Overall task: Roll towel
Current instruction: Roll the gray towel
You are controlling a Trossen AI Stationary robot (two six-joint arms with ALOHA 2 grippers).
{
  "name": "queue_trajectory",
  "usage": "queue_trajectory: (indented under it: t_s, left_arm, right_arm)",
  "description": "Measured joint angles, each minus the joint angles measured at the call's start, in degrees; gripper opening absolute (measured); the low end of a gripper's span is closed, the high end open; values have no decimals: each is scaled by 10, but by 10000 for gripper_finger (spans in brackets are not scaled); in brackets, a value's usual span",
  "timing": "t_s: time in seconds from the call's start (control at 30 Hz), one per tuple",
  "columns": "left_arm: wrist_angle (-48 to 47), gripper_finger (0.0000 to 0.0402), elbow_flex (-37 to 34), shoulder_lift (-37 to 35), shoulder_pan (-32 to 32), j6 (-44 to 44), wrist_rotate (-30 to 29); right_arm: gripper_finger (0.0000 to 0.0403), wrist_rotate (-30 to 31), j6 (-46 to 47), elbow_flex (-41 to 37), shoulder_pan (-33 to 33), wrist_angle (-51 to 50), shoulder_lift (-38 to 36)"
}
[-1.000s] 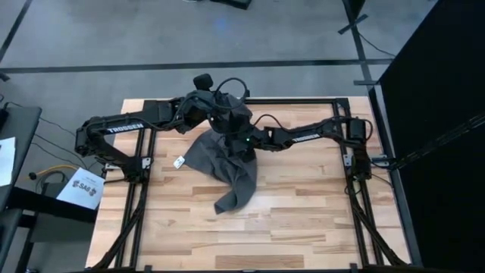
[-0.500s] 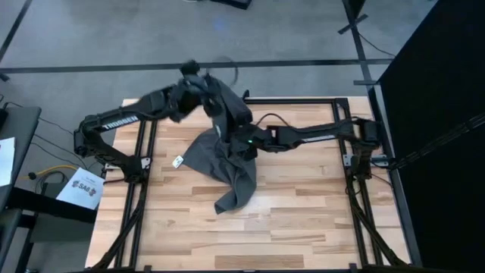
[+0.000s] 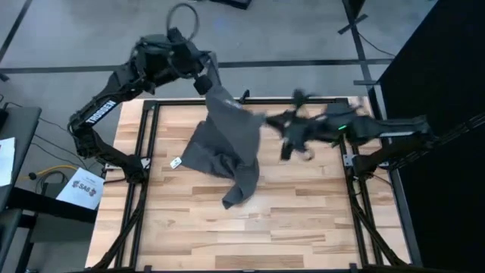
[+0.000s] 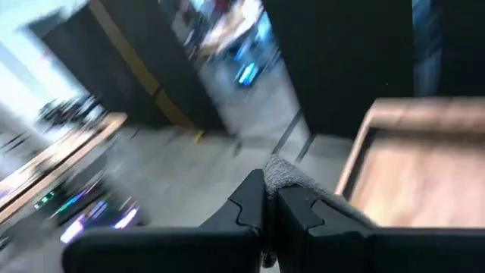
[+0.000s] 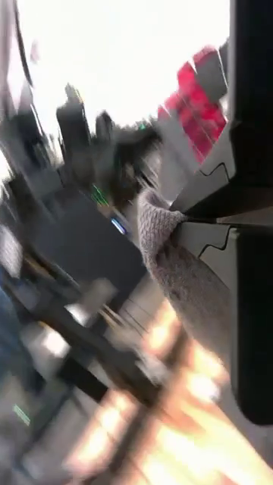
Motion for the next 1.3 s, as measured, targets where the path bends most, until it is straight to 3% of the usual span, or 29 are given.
queue_trajectory:
  t_s: [0.1, 0.3, 0.43, 0.77, 1.07, 1.3]
  left_arm:
    - [74, 0, 22, 7, 5, -20, 66]
    - [234, 0, 55, 7, 6, -26, 74]
    - [260, 0, 100, 7, 6, -27, 74]
    - [173, 0, 204, 5, -9, -6, 73]
    - [102, 0, 242, -2, -13, 5, 62]
    - [76, 0, 244, -15, -92, 16, 175]
  right_arm:
    - [0, 2, -3, 34, -21, 19, -24]
    - [0, 2, -10, 163, -90, 19, -8]
    - [0, 3, -14, 245, -118, 4, 20]
    - [0, 2, -62, 390, -121, -86, 82]
    - [0, 11, -101, 408, -66, -130, 89]
    - [0, 51, -183, 409, 22, -128, 85]
